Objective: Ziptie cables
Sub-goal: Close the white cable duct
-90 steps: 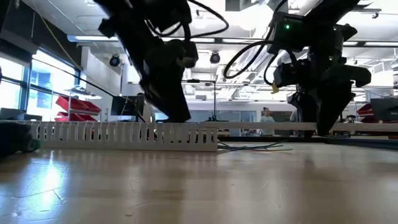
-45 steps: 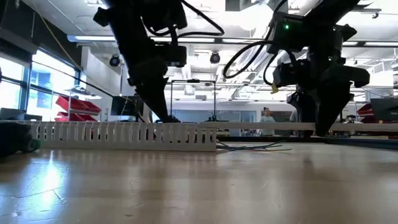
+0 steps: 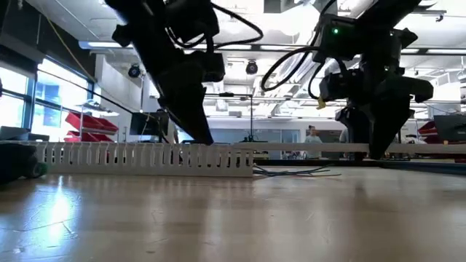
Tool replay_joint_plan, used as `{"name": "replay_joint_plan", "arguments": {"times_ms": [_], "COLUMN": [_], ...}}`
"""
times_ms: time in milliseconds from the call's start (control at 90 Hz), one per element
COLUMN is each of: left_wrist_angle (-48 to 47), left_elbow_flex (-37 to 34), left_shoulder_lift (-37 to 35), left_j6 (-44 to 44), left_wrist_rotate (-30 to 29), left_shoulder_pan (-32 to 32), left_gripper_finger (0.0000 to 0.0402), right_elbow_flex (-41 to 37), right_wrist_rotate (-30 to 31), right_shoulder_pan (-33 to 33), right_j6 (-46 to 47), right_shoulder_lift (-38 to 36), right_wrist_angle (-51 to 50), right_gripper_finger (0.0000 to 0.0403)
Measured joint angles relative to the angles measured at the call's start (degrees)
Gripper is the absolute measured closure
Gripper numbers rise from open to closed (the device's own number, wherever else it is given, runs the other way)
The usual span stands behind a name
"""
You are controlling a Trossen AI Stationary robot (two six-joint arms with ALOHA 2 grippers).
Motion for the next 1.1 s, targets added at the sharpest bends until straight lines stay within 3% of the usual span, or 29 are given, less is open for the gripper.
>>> {"name": "replay_joint_plan", "arguments": {"times_ms": [289, 711, 1100], "left_wrist_angle": [4.42, 5.82, 6.46], "left_elbow_flex": [-0.02, -0.02, 0.14], "left_shoulder_lift": [0.0, 0.0, 2.14], "left_j6": [8.34, 12.56, 13.9], "left_wrist_rotate": [-3.69, -3.86, -3.75], "left_shoulder_pan": [-0.7, 0.66, 1.36], "left_gripper_finger": [0.0219, 0.0112, 0.0093], "right_elbow_flex": [0.0, 0.0, 0.0], "right_wrist_rotate": [-0.2, -0.35, -0.37], "right_shoulder_pan": [0.0, 0.0, -0.01], "right_j6": [0.11, -0.35, -0.44], "right_shoulder_lift": [0.0, 0.0, 0.0], "right_wrist_angle": [0.16, 0.16, -0.07], "right_gripper_finger": [0.0181, 0.0181, 0.018]}}
